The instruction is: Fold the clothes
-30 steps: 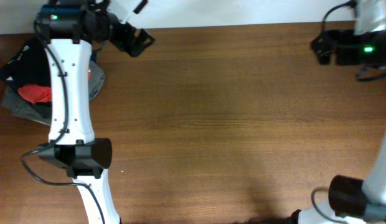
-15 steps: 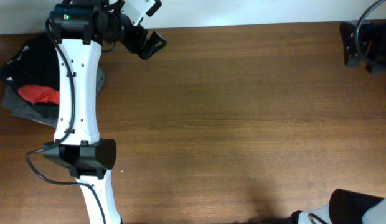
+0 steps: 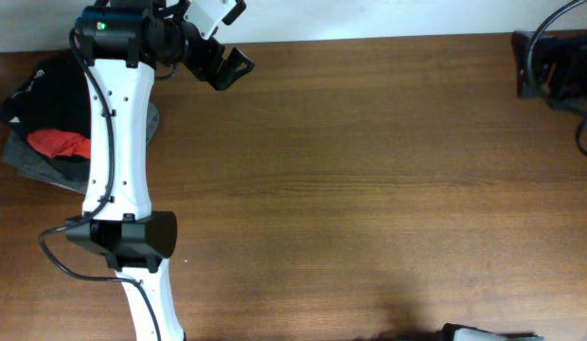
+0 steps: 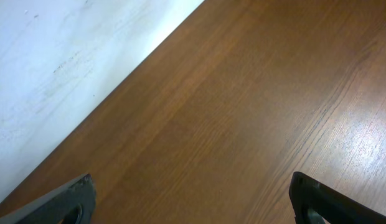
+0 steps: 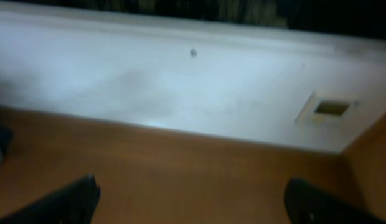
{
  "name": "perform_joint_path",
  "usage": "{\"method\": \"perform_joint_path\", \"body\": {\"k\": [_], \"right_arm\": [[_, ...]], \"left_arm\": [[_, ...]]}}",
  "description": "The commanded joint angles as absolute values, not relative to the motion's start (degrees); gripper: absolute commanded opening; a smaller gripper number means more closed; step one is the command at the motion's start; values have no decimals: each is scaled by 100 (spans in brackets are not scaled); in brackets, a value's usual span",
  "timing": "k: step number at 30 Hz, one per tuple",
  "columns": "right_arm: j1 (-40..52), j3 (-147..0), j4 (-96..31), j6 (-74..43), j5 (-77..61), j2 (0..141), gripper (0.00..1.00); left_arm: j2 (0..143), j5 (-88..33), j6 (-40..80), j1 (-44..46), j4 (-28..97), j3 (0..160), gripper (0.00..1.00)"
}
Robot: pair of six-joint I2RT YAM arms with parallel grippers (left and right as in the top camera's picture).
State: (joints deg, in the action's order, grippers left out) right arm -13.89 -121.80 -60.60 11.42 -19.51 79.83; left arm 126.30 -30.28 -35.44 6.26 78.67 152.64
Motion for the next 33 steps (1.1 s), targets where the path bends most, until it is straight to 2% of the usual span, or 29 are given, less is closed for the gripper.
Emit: {"method": "perform_joint_path", "body": {"k": [1, 5, 10, 15, 20, 33], "right_arm": [[-1177, -10398, -4840, 1157, -2115, 7133, 99], [-753, -8001, -2609, 1072, -1951, 6025, 99], [-515, -5406, -1114, 117, -1553, 4711, 99], [-436, -3468, -779, 99, -1466, 3389, 99], [-454, -2134, -746, -110, -1133, 2257, 99], [-451, -598, -749, -373, -854, 969, 99]], "left_arm": [[12564, -3173, -3516, 624, 7874, 15303, 99], [12564, -3173, -3516, 624, 7874, 15303, 99], [12564, -3173, -3516, 624, 7874, 15303, 99], [12564, -3173, -3516, 624, 7874, 15303, 99], [12564, -3173, -3516, 624, 7874, 15303, 99], [12564, -3173, -3516, 624, 7872, 15303, 99]]}}
